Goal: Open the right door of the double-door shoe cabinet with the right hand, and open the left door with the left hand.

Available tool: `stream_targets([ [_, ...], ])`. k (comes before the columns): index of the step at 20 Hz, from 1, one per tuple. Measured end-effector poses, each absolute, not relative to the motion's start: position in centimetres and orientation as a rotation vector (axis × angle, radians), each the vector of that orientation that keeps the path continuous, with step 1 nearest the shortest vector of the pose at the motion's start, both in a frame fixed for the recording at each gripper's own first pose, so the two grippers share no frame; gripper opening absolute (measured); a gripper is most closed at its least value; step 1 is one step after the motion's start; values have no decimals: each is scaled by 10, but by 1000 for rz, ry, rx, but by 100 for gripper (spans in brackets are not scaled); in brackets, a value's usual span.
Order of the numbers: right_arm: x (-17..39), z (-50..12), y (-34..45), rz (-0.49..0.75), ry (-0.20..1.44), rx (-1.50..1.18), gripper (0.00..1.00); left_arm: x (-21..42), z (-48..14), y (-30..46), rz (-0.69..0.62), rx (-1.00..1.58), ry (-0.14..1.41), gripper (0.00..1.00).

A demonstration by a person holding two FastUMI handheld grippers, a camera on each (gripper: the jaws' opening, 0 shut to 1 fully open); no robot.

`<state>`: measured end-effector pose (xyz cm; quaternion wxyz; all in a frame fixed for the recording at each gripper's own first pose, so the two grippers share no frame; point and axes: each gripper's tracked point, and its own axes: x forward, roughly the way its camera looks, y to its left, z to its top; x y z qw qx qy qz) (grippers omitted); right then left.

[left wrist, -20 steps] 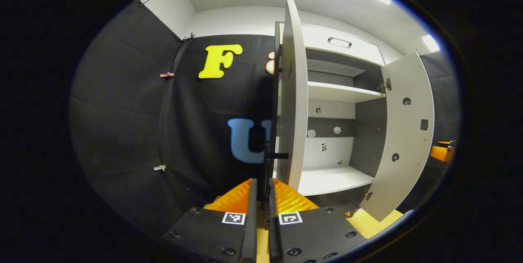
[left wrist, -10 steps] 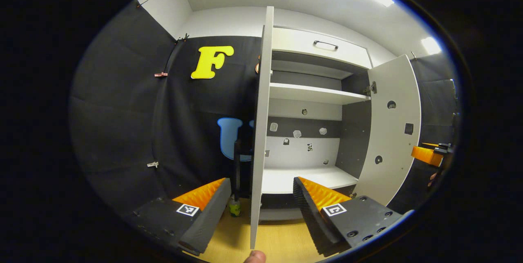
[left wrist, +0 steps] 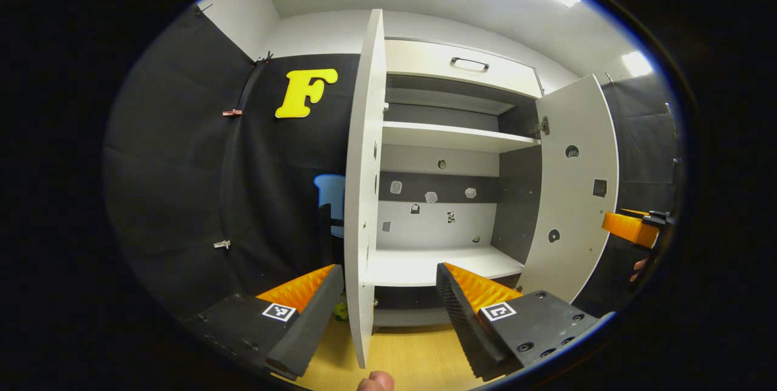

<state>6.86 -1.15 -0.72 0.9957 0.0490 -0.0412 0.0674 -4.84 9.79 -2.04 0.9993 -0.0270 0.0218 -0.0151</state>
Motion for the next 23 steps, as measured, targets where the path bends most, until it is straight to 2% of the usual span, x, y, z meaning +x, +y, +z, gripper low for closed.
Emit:
stream_targets([
  [23,67,-1,2,179,-105,79,98,-42,-13,67,-50,-14,16,95],
])
